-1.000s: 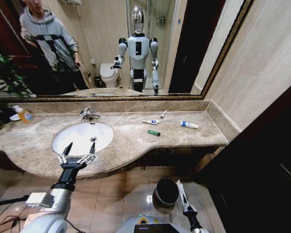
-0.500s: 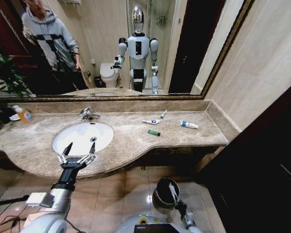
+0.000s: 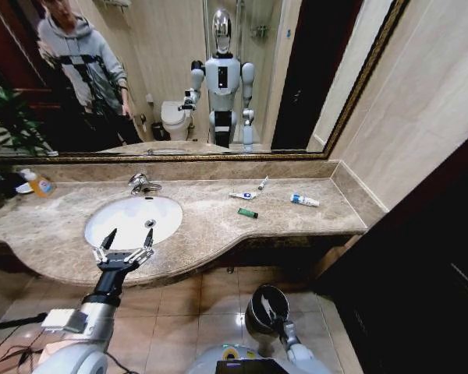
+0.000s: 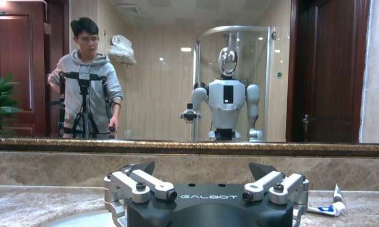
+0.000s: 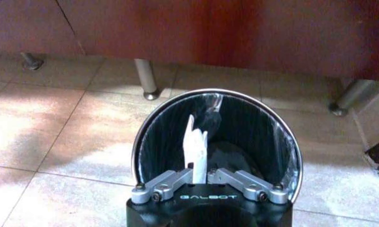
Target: Pick up the trash from the sink and place it in the trash bin.
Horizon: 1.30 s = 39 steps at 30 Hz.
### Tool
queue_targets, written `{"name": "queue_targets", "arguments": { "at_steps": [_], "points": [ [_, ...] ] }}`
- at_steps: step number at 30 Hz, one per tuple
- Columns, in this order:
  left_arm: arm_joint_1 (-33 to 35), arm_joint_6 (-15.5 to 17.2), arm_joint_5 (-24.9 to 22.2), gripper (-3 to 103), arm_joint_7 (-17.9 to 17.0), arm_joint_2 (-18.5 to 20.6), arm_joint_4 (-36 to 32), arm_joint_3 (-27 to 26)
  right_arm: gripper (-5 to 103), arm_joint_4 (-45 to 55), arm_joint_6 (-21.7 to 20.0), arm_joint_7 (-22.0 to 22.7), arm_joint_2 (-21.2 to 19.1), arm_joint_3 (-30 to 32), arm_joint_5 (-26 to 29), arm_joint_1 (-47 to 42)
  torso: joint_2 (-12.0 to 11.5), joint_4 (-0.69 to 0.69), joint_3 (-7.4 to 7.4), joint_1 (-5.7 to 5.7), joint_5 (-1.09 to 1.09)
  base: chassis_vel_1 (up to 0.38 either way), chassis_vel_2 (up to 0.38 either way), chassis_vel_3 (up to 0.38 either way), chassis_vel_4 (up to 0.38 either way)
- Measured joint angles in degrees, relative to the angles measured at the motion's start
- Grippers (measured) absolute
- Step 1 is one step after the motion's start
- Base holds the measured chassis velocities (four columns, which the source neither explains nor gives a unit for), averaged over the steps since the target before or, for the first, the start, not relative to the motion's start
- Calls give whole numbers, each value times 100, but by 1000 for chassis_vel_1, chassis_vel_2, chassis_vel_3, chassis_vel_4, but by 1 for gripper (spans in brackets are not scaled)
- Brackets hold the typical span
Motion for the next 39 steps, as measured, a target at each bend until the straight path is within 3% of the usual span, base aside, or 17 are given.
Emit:
{"name": "queue_targets", "arguments": {
  "at_steps": [6, 11, 21, 24, 25, 31, 39],
  "points": [
    [0, 0, 0, 100, 0, 0, 0, 0, 0, -50, -178, -1, -13, 3, -214, 111, 0, 0, 0, 0, 0, 0, 0, 0, 0],
    [0, 0, 0, 100, 0, 0, 0, 0, 21, -110, -231, 10, -30, 2, -279, 122, 0, 0, 0, 0, 0, 0, 0, 0, 0],
    [0, 0, 0, 100, 0, 0, 0, 0, 54, -64, -44, 5, 39, 2, -407, 35, 0, 0, 0, 0, 0, 0, 0, 0, 0],
    [0, 0, 0, 100, 0, 0, 0, 0, 70, -20, -16, 11, 63, 8, -429, 20, 0, 0, -1, 0, 0, 0, 0, 0, 0],
    [0, 0, 0, 100, 0, 0, 0, 0, 70, -20, -16, 11, 63, 8, -429, 20, 0, 0, -1, 0, 0, 0, 0, 0, 0],
    [0, 0, -1, 100, 0, 0, 0, 0, 96, -20, 2, 88, 45, 15, -428, 9, 0, 0, -1, 0, 0, 0, 0, 0, 0],
    [0, 0, 0, 100, 0, 0, 0, 0, 100, 19, 14, 132, 45, 22, -421, -49, 0, 0, -1, 0, 0, 0, 0, 0, 0]
  ]
}}
